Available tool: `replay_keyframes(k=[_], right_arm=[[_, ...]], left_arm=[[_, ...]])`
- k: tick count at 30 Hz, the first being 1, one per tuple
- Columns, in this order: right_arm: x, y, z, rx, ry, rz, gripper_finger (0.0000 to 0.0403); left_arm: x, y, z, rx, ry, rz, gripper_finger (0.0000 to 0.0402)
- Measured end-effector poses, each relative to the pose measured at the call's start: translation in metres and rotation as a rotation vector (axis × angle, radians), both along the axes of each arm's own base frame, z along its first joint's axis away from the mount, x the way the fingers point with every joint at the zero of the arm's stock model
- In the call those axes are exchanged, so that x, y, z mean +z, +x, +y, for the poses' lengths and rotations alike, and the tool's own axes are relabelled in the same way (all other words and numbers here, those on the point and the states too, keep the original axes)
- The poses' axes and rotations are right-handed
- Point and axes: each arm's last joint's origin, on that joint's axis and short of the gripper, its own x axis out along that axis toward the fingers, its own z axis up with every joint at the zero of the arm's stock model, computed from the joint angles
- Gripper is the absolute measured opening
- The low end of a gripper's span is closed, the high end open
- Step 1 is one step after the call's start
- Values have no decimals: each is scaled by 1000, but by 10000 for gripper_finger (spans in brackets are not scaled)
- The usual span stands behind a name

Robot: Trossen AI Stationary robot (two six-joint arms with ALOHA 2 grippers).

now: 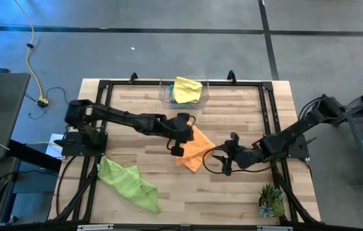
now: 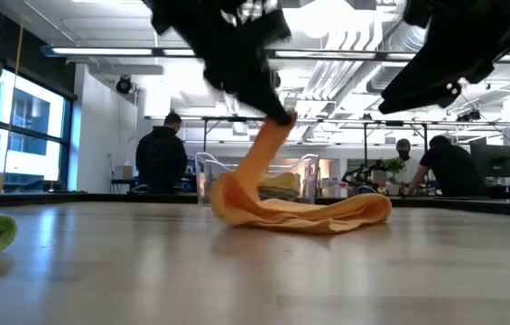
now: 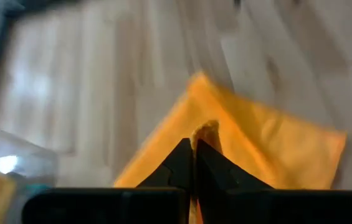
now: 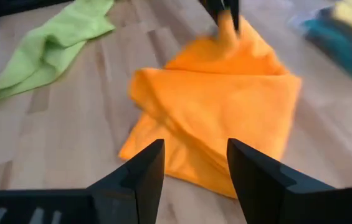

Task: Fold microfiber towels
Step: Fold the orange towel

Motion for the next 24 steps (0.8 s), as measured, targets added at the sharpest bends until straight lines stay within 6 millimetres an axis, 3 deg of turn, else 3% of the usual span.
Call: replay_keyframes(k=[5,9,14,18,24], right_arm=[[-9,1,12,-45,-14,-33,167],[-18,15,23,-41,-25,-104,191],[-34,30,30,-40,-138,-97,240],[-42,35,30,-14,-304,-35,255],[-21,39,39,28,-293,-60,256]], left_arm=[[40,-15,-1,121,-22,-135,1],[64,-26,0,217,-31,-226,1],[70,-29,1,267,-29,-253,0],[69,-29,-2,258,-32,-248,0],[78,-35,-7,284,24,-271,0]])
